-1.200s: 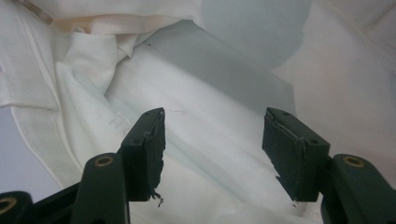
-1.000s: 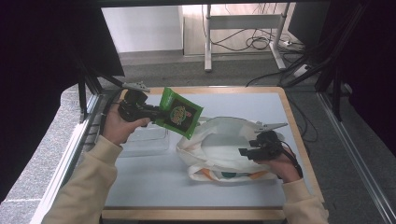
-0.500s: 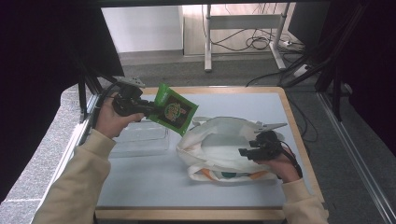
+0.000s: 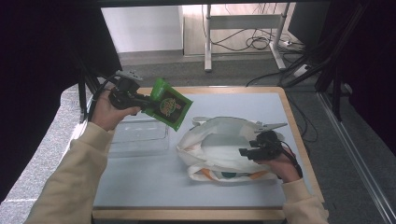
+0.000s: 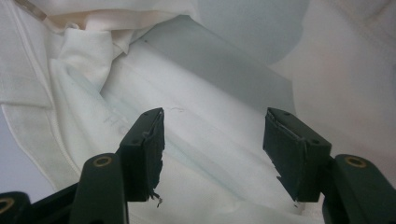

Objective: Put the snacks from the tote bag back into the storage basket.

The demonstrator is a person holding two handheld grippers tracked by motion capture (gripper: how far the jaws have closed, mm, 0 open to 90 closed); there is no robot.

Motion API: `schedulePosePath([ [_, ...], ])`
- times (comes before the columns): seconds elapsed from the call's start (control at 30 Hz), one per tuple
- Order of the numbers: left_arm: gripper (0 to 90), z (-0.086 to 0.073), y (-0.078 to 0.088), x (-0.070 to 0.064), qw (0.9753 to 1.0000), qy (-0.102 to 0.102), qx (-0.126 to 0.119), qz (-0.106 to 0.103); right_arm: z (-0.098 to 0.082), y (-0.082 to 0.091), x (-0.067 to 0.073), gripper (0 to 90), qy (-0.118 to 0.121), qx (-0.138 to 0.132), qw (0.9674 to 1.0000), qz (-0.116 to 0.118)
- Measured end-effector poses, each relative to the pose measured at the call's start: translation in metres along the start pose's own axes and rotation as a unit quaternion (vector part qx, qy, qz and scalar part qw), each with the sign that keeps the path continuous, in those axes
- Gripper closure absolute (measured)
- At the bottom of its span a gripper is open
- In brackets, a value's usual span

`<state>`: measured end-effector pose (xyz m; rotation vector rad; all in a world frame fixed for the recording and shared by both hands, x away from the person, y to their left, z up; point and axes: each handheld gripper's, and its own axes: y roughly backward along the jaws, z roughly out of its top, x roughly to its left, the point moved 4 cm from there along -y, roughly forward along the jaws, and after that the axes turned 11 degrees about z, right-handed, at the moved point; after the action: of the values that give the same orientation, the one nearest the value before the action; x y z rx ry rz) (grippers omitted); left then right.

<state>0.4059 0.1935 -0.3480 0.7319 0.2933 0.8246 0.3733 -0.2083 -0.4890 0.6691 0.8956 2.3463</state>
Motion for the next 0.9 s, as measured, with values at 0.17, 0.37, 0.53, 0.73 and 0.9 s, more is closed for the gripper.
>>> schedulePosePath([
  [0.17, 71.9, 0.001, 0.000, 0.006, 1.0000, -0.003, 0.001, 0.003, 0.000, 0.000, 0.000, 38.5, 0.000, 0.001, 1.0000, 0.001],
  [0.37, 71.9, 0.002, 0.002, 0.013, 0.9998, -0.011, 0.008, 0.012, -0.001, -0.001, -0.001, 38.5, -0.003, 0.002, 1.0000, -0.002],
  [0.53, 71.8, 0.002, 0.003, 0.021, 0.9996, -0.019, 0.011, 0.017, -0.001, -0.001, -0.001, 38.3, -0.001, 0.003, 1.0000, -0.001],
  [0.73, 71.8, -0.001, -0.004, 0.030, 0.9990, -0.032, 0.025, 0.019, -0.001, -0.002, -0.001, 37.9, -0.002, 0.004, 1.0000, -0.003],
  [0.9, 71.8, -0.002, -0.012, 0.037, 0.9986, -0.038, 0.033, 0.016, -0.001, -0.003, -0.001, 37.7, -0.003, 0.004, 1.0000, -0.004],
])
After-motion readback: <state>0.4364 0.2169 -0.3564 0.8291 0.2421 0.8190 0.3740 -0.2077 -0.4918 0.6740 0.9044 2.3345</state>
